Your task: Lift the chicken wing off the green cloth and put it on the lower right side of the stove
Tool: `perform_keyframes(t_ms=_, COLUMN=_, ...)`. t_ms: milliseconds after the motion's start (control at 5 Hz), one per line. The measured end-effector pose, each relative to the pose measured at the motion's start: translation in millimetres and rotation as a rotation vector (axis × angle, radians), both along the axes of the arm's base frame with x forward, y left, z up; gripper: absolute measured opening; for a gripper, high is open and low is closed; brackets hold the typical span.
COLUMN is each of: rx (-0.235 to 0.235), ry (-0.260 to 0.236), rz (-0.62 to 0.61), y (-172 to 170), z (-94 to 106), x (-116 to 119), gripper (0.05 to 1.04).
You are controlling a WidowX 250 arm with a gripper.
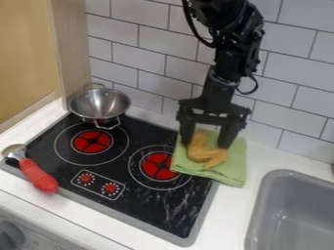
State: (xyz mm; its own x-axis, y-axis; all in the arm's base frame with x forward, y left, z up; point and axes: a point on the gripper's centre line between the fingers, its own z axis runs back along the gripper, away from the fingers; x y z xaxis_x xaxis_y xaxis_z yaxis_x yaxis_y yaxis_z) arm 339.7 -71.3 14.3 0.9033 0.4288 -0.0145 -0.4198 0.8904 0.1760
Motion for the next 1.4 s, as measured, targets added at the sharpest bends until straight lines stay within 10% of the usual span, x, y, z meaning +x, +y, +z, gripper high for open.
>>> perform_keyframes(t_ms=200, rx=-0.006, ry=0.002, rz=0.008, y=1.8, z=-3.9, x=-2.4, gripper=0.960)
perform_keyframes(t_ms=600, rx=-0.006, ry=-0.003, rz=0.003, y=1.1, z=-5.2, x=-2.7, gripper=0.519)
perform_keyframes(t_ms=1400, rx=0.019, ry=-0.016, rz=0.022, y=11.9, z=35.9, x=-11.7, gripper=0.518)
